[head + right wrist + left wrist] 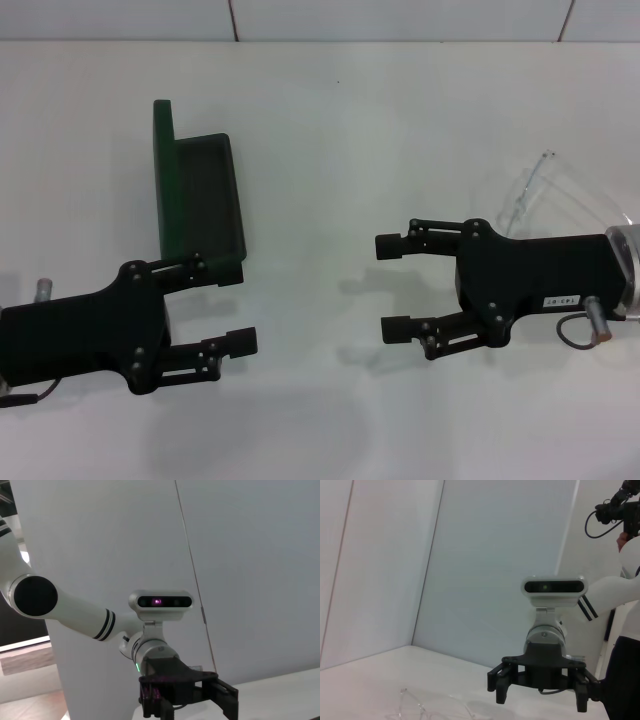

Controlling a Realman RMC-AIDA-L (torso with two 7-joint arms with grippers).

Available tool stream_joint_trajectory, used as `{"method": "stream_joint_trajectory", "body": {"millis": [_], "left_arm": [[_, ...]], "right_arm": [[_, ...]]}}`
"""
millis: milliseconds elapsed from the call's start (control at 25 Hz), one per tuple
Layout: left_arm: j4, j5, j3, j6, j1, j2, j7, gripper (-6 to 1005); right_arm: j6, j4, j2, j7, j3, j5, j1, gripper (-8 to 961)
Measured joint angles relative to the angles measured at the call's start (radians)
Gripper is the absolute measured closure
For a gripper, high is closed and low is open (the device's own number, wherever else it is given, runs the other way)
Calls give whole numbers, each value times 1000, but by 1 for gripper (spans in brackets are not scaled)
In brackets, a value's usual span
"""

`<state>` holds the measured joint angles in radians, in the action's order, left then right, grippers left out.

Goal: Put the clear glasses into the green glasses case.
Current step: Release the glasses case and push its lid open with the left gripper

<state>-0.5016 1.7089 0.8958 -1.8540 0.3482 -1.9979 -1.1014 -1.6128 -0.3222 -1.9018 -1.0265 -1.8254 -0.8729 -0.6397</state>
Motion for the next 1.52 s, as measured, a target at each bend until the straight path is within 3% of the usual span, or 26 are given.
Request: {"method": "stream_joint_trajectory", "body": {"millis": [600, 800, 960, 1080, 1120, 1160, 1320, 1520], "left_arm": [[0, 0, -1, 1, -3, -1, -1, 237], [-25, -3, -46, -4, 0, -2, -80, 237], [-168, -5, -100, -6, -13, -26, -234, 237], [-329, -16, -129, 4, -32, -65, -361, 237], [-329, -16, -129, 4, -32, -65, -361, 237], [-491, -20, -143, 40, -47, -92, -497, 237], [-686, 6, -98, 132, -44, -92, -695, 245], [-888, 179, -39, 325, 13, -88, -1006, 251]], "right_arm": [[9, 0, -5, 11, 0, 0, 15, 70], [31, 0, -5, 13, 0, 0, 20, 71], [78, 0, -1, 16, 1, 0, 27, 72], [107, 0, 10, 41, 38, 0, 50, 72], [109, 0, 12, 48, 52, 0, 57, 72], [109, 0, 15, 55, 72, 0, 64, 72], [103, -7, 33, 75, 132, -1, 89, 73], [113, -38, 60, 70, 147, -6, 105, 74]]}}
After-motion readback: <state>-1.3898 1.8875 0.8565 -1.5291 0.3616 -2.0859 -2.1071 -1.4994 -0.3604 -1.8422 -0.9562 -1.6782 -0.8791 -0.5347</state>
